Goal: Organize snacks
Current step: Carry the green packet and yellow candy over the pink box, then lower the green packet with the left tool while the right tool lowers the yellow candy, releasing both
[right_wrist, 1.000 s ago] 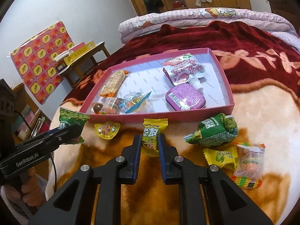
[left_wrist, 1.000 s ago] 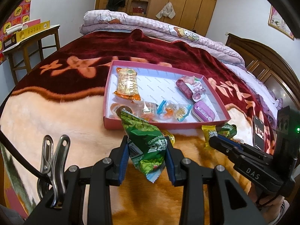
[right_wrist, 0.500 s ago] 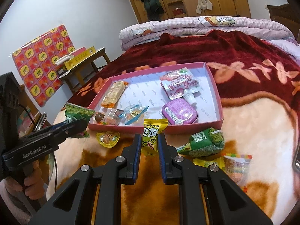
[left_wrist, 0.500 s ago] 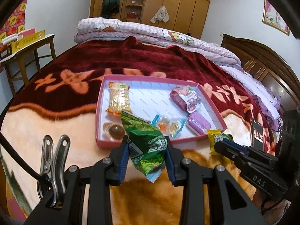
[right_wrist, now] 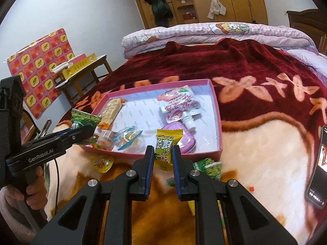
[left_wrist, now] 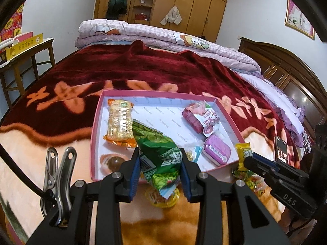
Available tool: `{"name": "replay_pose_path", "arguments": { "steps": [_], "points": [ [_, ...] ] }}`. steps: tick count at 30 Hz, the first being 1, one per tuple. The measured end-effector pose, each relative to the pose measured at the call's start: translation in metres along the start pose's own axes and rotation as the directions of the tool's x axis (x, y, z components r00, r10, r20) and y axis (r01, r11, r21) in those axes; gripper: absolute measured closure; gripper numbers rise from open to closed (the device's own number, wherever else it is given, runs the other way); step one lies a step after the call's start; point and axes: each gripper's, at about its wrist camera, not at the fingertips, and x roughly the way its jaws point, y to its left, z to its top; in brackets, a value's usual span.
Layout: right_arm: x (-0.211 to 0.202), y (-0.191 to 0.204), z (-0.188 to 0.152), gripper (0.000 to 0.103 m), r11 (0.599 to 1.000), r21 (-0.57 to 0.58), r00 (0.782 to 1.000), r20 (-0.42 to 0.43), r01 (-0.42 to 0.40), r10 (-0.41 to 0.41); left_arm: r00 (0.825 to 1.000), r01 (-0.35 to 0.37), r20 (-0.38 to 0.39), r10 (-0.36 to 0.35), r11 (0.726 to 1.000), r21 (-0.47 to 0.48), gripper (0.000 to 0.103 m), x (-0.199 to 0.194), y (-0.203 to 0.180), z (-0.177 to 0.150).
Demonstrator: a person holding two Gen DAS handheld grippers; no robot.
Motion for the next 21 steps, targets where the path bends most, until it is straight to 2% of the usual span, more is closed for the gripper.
{"name": "replay_pose_path", "arguments": {
  "steps": [21],
  "points": [
    [0.031, -0.026, 0.018, 0.084, 0.997, 0.001, 0.997, -0.022, 0.071, -0.071, 0.999, -0.005, -0.031, 0.006, 0.999, 0.033, 0.067, 0.056, -0.006, 0.017]
  ]
}}
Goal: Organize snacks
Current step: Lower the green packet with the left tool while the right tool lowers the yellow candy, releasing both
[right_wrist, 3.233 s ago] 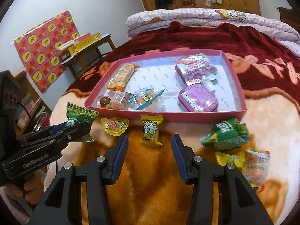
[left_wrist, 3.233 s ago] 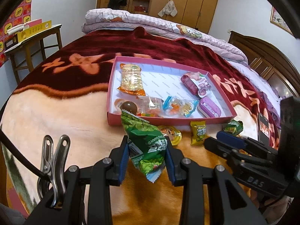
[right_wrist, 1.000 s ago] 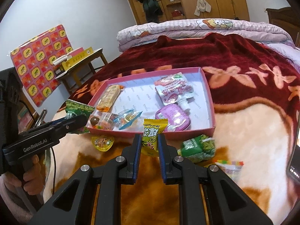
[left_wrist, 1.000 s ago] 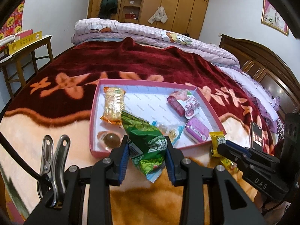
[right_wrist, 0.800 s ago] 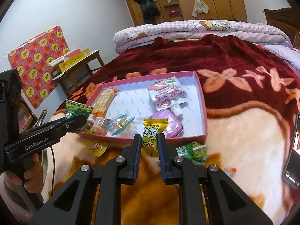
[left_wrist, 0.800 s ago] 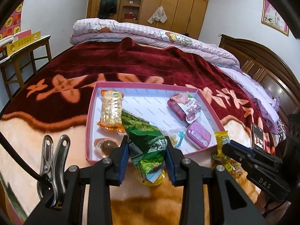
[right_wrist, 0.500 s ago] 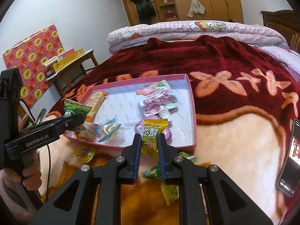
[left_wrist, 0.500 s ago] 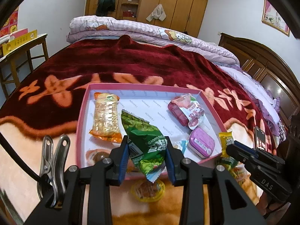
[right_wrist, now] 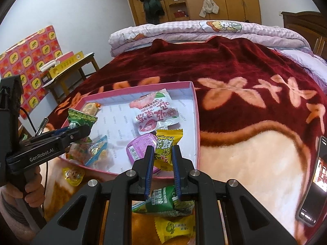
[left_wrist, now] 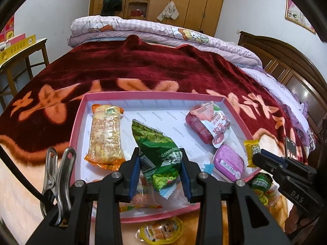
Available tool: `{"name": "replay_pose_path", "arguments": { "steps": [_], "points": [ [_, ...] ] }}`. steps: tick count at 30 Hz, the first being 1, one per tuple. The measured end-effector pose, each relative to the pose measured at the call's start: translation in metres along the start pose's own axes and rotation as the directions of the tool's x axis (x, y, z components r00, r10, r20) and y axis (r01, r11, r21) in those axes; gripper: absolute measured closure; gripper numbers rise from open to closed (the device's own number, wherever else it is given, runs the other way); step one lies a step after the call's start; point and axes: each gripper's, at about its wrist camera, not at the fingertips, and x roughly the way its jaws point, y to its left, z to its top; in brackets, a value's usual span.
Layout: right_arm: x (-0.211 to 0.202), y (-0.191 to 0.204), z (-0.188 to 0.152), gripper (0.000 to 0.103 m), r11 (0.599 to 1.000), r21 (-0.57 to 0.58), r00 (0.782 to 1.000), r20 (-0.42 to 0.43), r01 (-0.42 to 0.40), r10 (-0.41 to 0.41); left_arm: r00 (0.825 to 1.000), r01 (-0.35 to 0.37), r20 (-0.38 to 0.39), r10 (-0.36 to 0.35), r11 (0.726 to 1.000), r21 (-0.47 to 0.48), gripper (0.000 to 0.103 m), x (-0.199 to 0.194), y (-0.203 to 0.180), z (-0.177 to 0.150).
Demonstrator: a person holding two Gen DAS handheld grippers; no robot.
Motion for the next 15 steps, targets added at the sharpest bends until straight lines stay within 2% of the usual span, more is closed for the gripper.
{"name": "replay_pose_path", "arguments": {
  "steps": [5, 9, 12, 15],
  "points": [
    [0.0040, -0.0009, -0.0007, 0.084, 1.000, 0.005, 1.000, -0.005, -0.003, 0.003, 1.000, -0.013, -0.005, 0.013, 1.000, 0.017, 0.065, 0.0051, -0.0031, 0.0021],
    [0.0070, -0.0013, -0.0016, 0.083, 1.000, 0.018, 1.000, -0.014, -0.014, 0.015, 1.000, -0.023, -0.004, 0.024, 0.999, 0.041, 0.056, 0.0043, -0.0068, -0.0011],
    [0.0062, 0.0005, -0.0027, 0.082, 1.000, 0.012, 1.000, -0.006, -0.010, 0.010, 1.000, -0.021, -0.012, 0.021, 0.999, 0.044, 0.054, 0.0042, -0.0082, -0.0017],
    [0.0039, 0.0024, -0.0025, 0.076, 1.000, 0.003, 1.000, 0.006, -0.012, 0.012, 1.000, -0.020, -0.014, 0.021, 0.999, 0.039, 0.054, 0.0026, -0.0077, -0.0014]
  ]
}}
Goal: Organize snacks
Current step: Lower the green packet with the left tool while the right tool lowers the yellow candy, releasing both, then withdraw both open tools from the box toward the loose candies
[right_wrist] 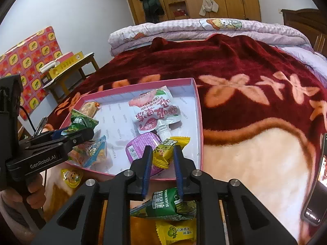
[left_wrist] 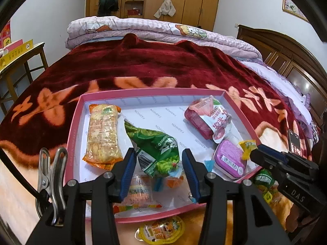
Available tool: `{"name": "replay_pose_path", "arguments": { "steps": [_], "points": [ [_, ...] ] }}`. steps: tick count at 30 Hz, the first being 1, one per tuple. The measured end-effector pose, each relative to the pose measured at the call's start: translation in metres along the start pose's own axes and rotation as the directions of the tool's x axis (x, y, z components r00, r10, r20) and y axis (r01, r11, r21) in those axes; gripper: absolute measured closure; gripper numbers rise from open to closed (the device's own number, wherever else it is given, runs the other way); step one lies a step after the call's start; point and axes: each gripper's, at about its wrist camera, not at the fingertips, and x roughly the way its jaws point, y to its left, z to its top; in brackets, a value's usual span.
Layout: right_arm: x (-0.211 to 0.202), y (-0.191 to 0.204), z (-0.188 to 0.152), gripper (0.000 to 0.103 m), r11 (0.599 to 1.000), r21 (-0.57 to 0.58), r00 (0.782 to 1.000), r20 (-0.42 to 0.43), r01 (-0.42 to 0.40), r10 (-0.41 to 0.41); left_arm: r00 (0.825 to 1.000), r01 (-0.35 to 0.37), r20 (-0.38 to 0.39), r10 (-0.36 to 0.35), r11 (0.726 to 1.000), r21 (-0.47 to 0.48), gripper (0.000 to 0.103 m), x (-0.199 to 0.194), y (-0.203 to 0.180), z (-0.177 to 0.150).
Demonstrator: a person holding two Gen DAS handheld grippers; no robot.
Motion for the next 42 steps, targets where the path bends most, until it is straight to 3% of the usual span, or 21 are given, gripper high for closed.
{"name": "replay_pose_path", "arguments": {
  "steps": [6, 27, 31, 42],
  "points": [
    [-0.008, 0.003, -0.001, 0.071, 1.000, -0.007, 1.000, 0.023, -0.009, 0.010, 1.000, -0.003, 0.017, 0.004, 1.000, -0.015, 0.054, -0.011, 0.000, -0.001],
    [-0.024, 0.012, -0.010, 0.070, 1.000, -0.016, 0.999, 0.046, -0.022, 0.023, 1.000, -0.008, 0.027, 0.008, 1.000, -0.010, 0.054, -0.046, -0.001, -0.012],
    [-0.025, 0.013, -0.012, 0.063, 1.000, -0.015, 0.999, 0.049, -0.017, 0.018, 0.999, -0.019, 0.026, 0.020, 1.000, -0.021, 0.054, -0.051, 0.001, -0.017],
    [-0.032, 0.017, -0.017, 0.063, 1.000, -0.004, 0.999, 0.048, -0.018, 0.018, 0.998, -0.050, 0.024, 0.052, 0.997, -0.052, 0.054, -0.063, 0.017, -0.028]
  ]
}}
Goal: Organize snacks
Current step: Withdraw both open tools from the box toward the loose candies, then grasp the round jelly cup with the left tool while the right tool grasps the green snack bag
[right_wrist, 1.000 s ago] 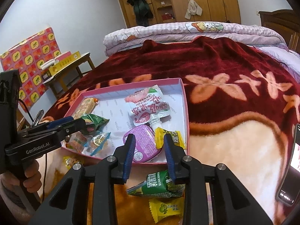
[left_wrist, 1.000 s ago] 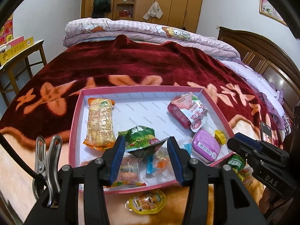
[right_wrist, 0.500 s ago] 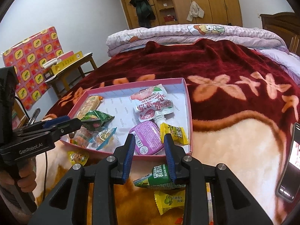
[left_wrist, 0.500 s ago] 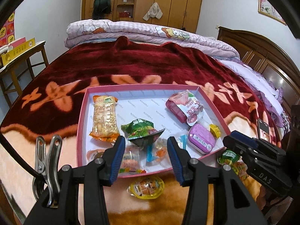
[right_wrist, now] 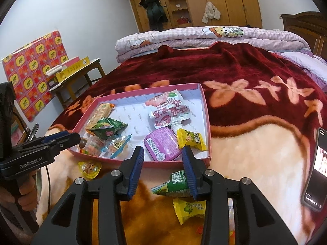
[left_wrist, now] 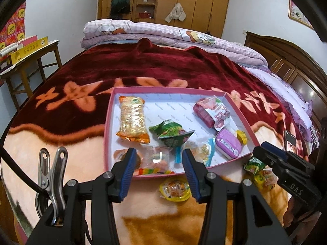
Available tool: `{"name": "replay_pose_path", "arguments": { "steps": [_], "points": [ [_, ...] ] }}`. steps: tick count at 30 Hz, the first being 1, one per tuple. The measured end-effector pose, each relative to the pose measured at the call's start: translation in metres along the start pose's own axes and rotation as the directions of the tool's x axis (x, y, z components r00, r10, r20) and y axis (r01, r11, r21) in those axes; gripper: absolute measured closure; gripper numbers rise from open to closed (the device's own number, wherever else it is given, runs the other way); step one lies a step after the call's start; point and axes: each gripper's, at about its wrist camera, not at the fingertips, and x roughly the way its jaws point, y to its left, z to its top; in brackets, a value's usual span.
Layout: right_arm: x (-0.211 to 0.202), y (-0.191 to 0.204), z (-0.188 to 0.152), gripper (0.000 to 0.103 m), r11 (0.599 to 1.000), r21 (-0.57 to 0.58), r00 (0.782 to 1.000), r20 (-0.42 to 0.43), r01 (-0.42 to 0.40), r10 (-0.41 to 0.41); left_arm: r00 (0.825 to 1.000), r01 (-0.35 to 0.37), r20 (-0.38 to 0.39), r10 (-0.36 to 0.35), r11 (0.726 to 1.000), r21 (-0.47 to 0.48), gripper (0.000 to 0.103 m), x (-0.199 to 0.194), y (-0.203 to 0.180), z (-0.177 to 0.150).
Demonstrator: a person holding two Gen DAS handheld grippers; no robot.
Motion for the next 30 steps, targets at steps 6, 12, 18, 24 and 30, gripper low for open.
{"name": "replay_pose_path", "arguments": {
  "steps": [6, 12, 18, 24, 30],
  "points": [
    [-0.004, 0.008, -0.004, 0.063, 1.000, -0.002, 1.000, -0.006, -0.007, 0.007, 1.000, -0.011, -0.004, 0.011, 1.000, 0.003, 0.054, -0.006, 0.007, -0.006],
    [-0.006, 0.014, -0.006, 0.063, 1.000, -0.005, 1.000, -0.011, -0.014, 0.014, 0.999, -0.035, -0.013, 0.035, 0.999, 0.002, 0.054, -0.009, 0.016, -0.013],
    [-0.006, 0.017, -0.008, 0.063, 1.000, -0.004, 1.000, -0.015, -0.023, 0.023, 0.999, -0.045, -0.030, 0.044, 0.999, -0.012, 0.054, -0.009, 0.026, -0.019],
    [-0.004, 0.020, -0.011, 0.063, 1.000, -0.007, 0.999, -0.028, -0.030, 0.030, 0.998, -0.029, -0.051, 0.028, 1.000, -0.008, 0.054, -0.005, 0.025, -0.026],
    [-0.005, 0.019, -0.012, 0.063, 0.999, -0.007, 0.999, -0.033, -0.033, 0.032, 0.998, 0.004, -0.066, -0.003, 1.000, 0.003, 0.054, -0.002, 0.018, -0.029]
  ]
}}
